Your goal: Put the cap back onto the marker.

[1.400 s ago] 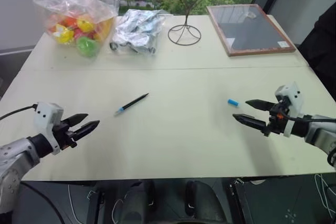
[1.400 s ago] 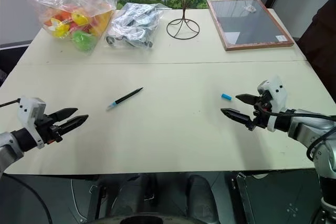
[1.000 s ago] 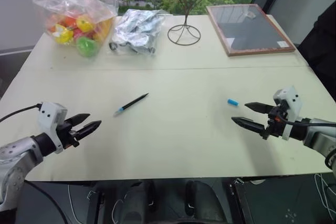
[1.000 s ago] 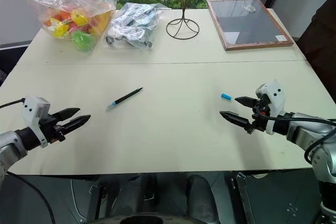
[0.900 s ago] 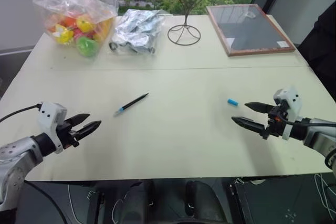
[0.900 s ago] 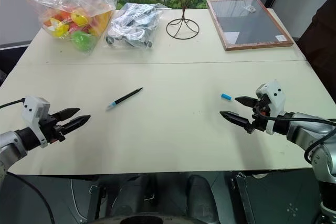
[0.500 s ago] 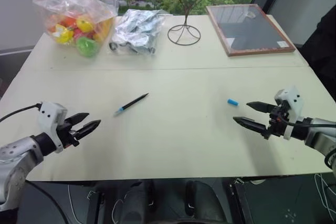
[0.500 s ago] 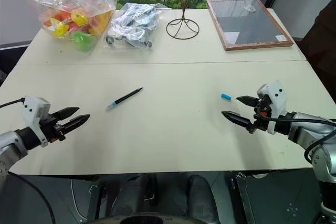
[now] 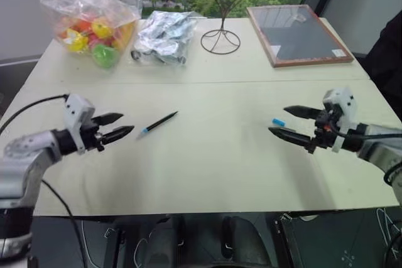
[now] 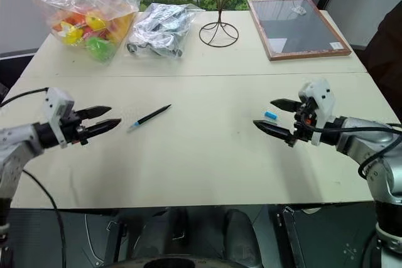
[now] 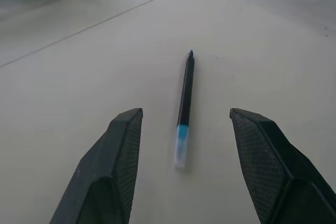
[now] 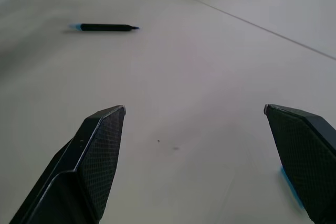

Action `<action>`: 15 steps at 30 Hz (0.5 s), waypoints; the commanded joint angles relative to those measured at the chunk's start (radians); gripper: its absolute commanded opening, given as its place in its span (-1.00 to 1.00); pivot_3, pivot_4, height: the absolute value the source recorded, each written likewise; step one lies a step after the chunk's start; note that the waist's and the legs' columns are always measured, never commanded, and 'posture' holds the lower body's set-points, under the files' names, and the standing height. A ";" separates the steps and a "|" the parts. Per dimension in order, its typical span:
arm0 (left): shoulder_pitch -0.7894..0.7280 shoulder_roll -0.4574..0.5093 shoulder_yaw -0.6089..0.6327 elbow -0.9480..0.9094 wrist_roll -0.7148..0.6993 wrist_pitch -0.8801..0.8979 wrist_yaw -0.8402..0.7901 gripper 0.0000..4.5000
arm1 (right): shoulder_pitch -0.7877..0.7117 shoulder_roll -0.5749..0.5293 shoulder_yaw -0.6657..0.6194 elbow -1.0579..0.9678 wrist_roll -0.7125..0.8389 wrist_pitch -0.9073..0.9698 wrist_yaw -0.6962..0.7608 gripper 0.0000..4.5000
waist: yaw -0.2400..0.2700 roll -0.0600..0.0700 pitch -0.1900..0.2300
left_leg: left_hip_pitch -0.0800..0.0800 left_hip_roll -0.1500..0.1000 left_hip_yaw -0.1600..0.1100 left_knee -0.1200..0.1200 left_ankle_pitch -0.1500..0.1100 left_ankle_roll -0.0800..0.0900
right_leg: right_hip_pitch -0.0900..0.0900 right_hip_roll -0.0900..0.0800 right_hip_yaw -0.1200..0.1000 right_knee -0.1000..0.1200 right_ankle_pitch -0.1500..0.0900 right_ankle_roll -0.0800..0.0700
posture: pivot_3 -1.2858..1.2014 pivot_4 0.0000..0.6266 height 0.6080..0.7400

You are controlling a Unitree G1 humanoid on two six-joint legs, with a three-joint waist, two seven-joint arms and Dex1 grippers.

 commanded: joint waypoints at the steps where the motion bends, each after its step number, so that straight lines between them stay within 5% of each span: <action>1: -0.110 -0.016 -0.091 0.129 0.061 -0.088 -0.107 0.23 | -0.045 0.003 0.000 -0.052 0.034 0.010 -0.008 0.96 | 0.001 0.000 0.000 | 0.000 -0.001 0.000 0.000 0.000 0.000 | 0.000 0.000 0.000 0.000 0.000 0.000 | 0.03 -0.52 1.00; 15: -0.436 -0.285 -0.249 0.683 0.266 -0.414 -0.151 0.23 | 0.047 0.005 -0.081 -0.181 0.096 0.040 -0.082 0.96 | 0.020 -0.001 0.000 | -0.008 -0.001 -0.003 0.013 -0.001 0.002 | -0.002 0.000 -0.003 0.009 0.001 0.002 | 0.03 -0.52 1.00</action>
